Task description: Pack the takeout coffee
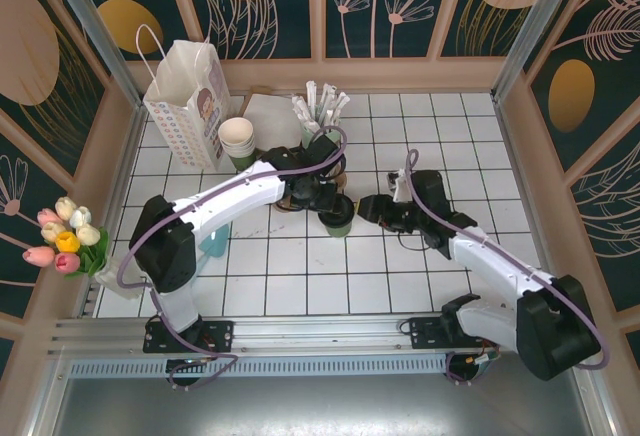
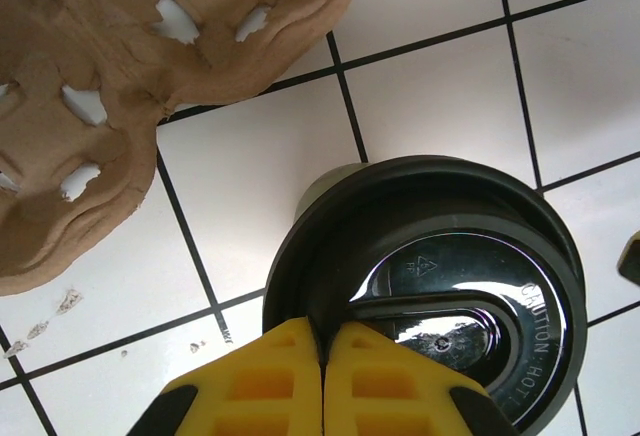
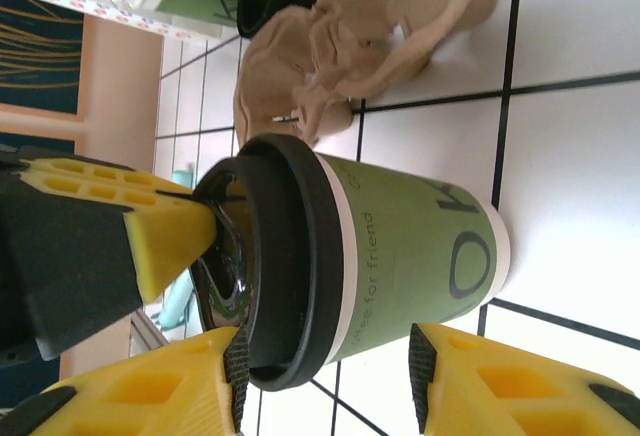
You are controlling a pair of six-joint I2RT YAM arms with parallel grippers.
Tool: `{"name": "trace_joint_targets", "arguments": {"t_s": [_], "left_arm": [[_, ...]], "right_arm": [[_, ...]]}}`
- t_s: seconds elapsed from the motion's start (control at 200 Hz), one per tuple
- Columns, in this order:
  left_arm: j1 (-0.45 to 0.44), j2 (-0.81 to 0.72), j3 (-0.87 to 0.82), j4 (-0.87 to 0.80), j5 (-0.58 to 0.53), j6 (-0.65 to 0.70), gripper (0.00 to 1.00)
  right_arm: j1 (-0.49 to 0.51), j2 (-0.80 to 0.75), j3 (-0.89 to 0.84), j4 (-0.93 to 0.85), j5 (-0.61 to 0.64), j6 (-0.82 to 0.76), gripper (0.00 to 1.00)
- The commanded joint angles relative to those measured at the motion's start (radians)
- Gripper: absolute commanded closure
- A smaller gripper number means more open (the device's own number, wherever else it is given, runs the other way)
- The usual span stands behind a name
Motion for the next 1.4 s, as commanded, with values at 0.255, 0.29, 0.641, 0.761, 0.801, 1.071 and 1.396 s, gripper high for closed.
{"name": "trace_joint_targets", "arguments": {"t_s": [0.255,0.29,0.641,0.761,0.801,1.071,1.396], "left_arm": [[-0.011,0.040,-0.033,0.006,0.027,0.016,0.95],[-0.011,0.043,-0.043,0.003,0.019,0.015,0.95],[-0.011,0.039,-0.010,-0.028,-0.005,-0.007,0.92],[-0.011,0.042,-0.006,-0.029,-0.005,-0.005,0.92],[-0.010,0.046,-0.002,-0.029,-0.003,-0.005,0.92],[-0.010,0.059,0.007,-0.026,0.011,0.002,0.91],[-0.011,0.090,0.001,-0.029,0.012,0.016,0.90]], "right_arm": [[0.004,0.133,-0.039,-0.056,0.024,-0.011,0.57],[0.004,0.140,-0.041,-0.070,0.034,-0.012,0.57],[-0.002,-0.010,-0.010,0.045,-0.083,-0.032,0.53],[-0.002,0.010,-0.002,0.047,-0.066,-0.025,0.54],[-0.002,0.015,-0.006,0.061,-0.068,-0.020,0.54],[0.020,0.094,-0.033,0.087,-0.052,0.002,0.55],[0.027,0.161,-0.005,-0.114,0.075,-0.043,0.55]]}}
